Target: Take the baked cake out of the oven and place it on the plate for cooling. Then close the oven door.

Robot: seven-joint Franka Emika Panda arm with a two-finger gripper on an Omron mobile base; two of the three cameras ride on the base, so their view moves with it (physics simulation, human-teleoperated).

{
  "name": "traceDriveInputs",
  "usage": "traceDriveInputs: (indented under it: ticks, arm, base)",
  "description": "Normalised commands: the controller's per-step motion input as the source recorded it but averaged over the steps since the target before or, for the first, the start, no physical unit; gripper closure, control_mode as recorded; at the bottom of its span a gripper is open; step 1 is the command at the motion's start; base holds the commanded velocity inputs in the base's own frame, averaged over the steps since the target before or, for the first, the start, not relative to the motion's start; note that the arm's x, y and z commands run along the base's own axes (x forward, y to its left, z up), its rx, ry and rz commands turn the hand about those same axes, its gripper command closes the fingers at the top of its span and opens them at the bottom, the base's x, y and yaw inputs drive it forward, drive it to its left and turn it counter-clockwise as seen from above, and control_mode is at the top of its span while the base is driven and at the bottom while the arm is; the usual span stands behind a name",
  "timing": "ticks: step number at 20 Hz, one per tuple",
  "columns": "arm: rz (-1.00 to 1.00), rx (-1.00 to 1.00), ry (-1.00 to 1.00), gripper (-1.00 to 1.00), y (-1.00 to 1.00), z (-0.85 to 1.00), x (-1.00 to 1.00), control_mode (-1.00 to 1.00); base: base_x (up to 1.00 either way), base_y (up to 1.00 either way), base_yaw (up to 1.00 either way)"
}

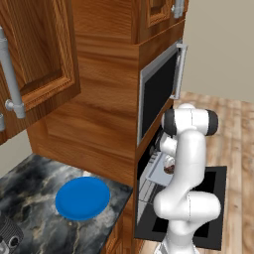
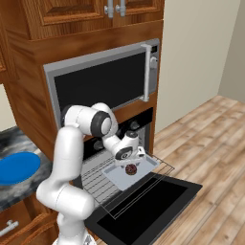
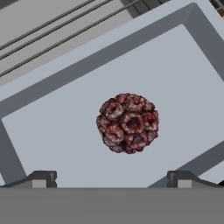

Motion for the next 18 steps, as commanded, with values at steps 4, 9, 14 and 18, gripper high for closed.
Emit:
traceDriveInputs:
  ticks: [4,9,14,18]
  arm:
    - [0.0,0.0,0.0,-1.0,0.0,-0.31,-0.01,-1.0]
    - [0.0,0.0,0.0,-1.0,0.0,-0.3,0.0,-1.0]
    - [0.0,0.0,-0.01,-1.0,0.0,-0.26,0.04,-1.0]
    - [0.0,0.0,0.0,-1.0,0.0,-0.33,0.04,-1.0]
  base:
    - [0.0,0.0,0.0]
    - [0.0,0.0,0.0]
    - [0.0,0.0,0.0]
    - [0.0,0.0,0.0]
